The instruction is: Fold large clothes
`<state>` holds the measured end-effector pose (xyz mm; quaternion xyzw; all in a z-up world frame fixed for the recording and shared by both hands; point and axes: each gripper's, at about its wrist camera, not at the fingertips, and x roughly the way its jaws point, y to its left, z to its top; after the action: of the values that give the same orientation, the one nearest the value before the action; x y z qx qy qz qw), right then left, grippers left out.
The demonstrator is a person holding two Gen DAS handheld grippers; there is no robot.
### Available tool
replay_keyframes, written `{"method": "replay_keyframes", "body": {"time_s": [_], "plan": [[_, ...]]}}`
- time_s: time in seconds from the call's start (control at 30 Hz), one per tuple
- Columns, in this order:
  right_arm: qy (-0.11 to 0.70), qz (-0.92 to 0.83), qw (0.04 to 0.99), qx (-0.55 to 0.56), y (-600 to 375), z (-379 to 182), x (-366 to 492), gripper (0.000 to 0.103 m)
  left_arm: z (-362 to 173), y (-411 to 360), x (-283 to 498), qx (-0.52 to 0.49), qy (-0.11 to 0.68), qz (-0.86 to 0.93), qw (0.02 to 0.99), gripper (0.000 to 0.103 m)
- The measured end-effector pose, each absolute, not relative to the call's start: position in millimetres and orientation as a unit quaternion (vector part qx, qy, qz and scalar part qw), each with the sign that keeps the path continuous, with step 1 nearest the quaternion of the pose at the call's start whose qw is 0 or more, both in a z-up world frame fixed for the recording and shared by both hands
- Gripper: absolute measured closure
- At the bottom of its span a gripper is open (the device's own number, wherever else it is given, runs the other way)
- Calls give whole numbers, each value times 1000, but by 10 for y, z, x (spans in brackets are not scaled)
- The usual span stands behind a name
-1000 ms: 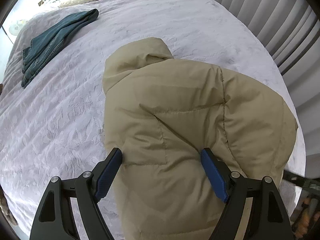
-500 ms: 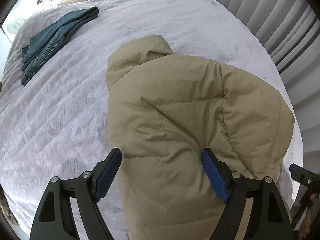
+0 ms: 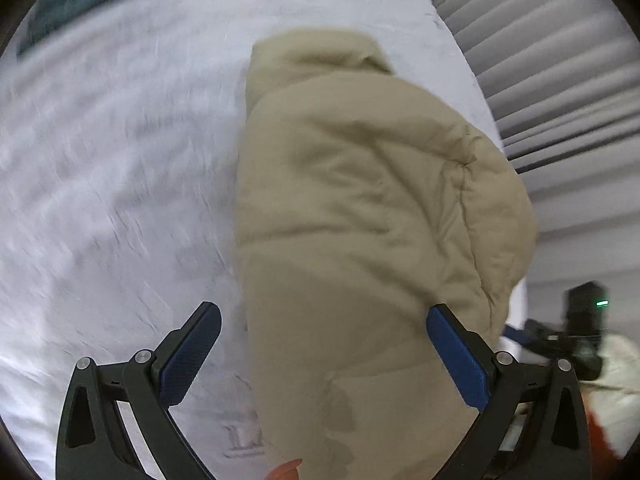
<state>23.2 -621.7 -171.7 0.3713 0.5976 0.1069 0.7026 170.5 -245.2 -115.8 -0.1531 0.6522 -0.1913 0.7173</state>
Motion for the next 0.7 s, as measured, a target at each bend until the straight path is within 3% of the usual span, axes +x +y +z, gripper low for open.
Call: {"method": "replay_keyframes", "body": {"time_s": [0.2,0.7], "plan": [[624,132,666,388,-6248,-2035,347,0,-1473,-2227,1708,-249,663,-219,671,0],[623,214,604,448,-5892,-2607,813,0,-1882,-2549,1711,-258,681,-254,637,0]]}}
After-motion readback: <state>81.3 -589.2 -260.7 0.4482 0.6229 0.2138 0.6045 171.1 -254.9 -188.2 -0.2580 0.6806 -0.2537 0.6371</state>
